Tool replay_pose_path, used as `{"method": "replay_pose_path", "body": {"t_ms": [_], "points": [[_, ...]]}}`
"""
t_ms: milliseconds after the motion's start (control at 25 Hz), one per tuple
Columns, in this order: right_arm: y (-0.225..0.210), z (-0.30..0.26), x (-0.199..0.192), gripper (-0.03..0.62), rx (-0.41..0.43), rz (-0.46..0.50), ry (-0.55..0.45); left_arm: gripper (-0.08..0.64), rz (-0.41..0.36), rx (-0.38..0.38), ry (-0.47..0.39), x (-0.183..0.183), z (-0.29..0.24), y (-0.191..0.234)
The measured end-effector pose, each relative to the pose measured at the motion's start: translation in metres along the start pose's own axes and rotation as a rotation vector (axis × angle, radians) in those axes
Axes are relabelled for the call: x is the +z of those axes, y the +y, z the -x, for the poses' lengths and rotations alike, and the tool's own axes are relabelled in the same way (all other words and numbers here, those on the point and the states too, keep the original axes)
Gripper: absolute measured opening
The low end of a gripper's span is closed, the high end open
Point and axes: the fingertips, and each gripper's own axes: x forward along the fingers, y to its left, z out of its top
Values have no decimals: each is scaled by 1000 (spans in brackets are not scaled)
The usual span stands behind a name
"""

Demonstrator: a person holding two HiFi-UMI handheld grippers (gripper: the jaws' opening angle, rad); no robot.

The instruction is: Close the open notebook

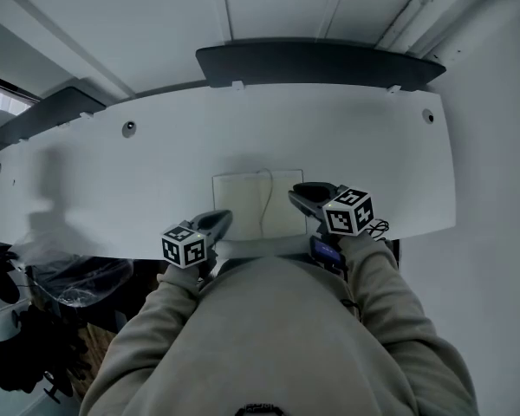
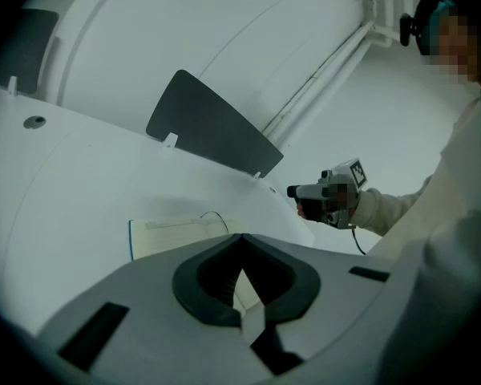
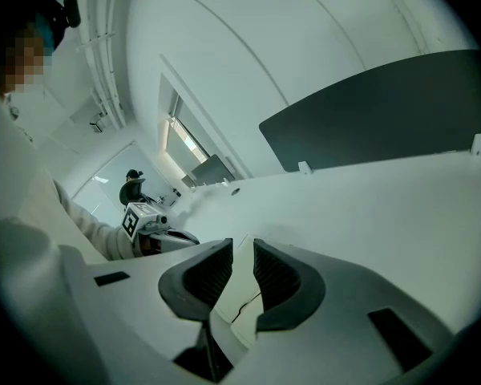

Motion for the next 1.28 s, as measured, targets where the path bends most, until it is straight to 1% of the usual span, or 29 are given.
{"method": "replay_pose_path", "body": {"t_ms": [240, 520, 720, 960, 1040, 1160, 1280], "points": [[-3, 9, -5, 92, 3, -7, -8, 2, -19, 3, 6, 6, -6, -8], [-9, 20, -8, 25, -1, -8, -11, 2, -38, -2, -7, 19, -11, -19], [-17, 30, -10, 21, -14, -5, -4, 2, -46, -7, -20, 28, -15, -27], [-16, 34, -15, 21, -6, 8, -4, 2, -90, -30, -28, 37, -21, -44], [-17, 35, -15, 20, -27, 21, -6, 2, -90, -38, -28, 38, -22, -47], [-21, 35, -16, 20, -77, 65, 14, 2, -90, -43, -28, 38, -23, -47], [-20, 36, -13, 20, -74, 60, 0, 2, -108, -27, -60, 47, -21, -47]]}}
